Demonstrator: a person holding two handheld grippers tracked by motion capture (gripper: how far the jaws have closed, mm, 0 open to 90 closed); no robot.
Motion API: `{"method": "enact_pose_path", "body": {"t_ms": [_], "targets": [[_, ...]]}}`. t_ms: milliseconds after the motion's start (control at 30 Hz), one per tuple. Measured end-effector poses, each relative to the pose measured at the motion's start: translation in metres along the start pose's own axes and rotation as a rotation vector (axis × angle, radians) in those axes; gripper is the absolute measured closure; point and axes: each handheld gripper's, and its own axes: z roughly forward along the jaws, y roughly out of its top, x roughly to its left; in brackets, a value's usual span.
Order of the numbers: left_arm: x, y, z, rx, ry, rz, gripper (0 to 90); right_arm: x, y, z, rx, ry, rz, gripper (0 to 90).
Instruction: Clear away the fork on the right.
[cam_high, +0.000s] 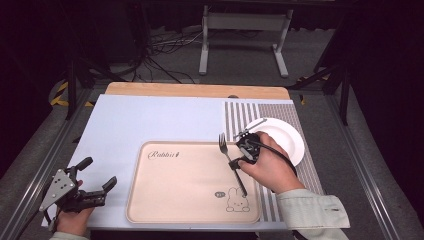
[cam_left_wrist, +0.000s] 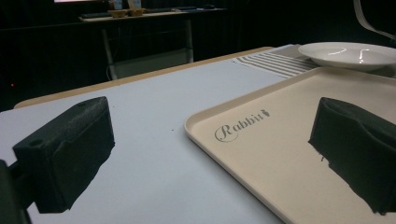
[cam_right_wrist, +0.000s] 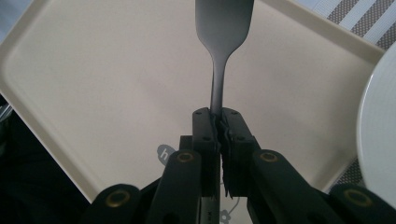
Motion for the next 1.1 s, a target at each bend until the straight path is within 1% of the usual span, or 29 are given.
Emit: {"method": "enact_pose_path", "body": {"t_ms": [200, 267, 367, 400, 433, 633, 700, 767, 800, 867, 933, 1000, 1100], "targets": [[0.0, 0.0, 0.0, 0.0, -0.001, -0.001, 0.6, -0.001, 0.0, 0.008, 0.051, -0.003, 0.06, 85.8], [0.0, 0.0, 0.0, 0.001, -0.001, -0.001, 0.5, -0.001, 0.0, 0.008, 0.058, -0.005, 0.067, 85.8], [0.0, 0.0, 0.0, 0.001, -0.002, 0.0, 0.5, -0.003, 0.0, 0.012, 0.082, -0.009, 0.106, 85.8], [0.0, 0.0, 0.0, 0.001, -0.002, 0.0, 0.5, -0.003, 0.0, 0.012, 0.082, -0.009, 0.106, 85.8], [0.0, 0.0, 0.0, 0.002, -0.003, 0.0, 0.5, -0.003, 0.0, 0.014, 0.092, -0.01, 0.12, 85.8], [0.0, 0.0, 0.0, 0.0, -0.001, 0.0, 0.5, -0.006, -0.001, 0.018, 0.118, -0.02, 0.151, 85.8], [0.0, 0.0, 0.0, 0.0, -0.001, -0.001, 0.5, -0.006, -0.001, 0.019, 0.121, -0.02, 0.154, 85.8], [0.0, 0.0, 0.0, 0.001, 0.0, 0.0, 0.5, -0.008, -0.003, 0.023, 0.139, -0.034, 0.162, 85.8], [0.0, 0.0, 0.0, 0.0, 0.0, 0.0, 0.5, -0.009, -0.003, 0.025, 0.147, -0.034, 0.172, 85.8], [0.0, 0.0, 0.0, 0.001, -0.001, 0.0, 0.5, -0.009, -0.004, 0.026, 0.151, -0.036, 0.173, 85.8], [0.0, 0.0, 0.0, 0.003, -0.002, 0.001, 0.5, -0.012, -0.005, 0.029, 0.175, -0.037, 0.182, 85.8], [0.0, 0.0, 0.0, 0.001, -0.002, 0.0, 0.5, -0.013, -0.006, 0.031, 0.184, -0.044, 0.191, 85.8], [0.0, 0.0, 0.0, 0.001, -0.002, 0.0, 0.5, -0.014, -0.007, 0.032, 0.193, -0.041, 0.198, 85.8]]}}
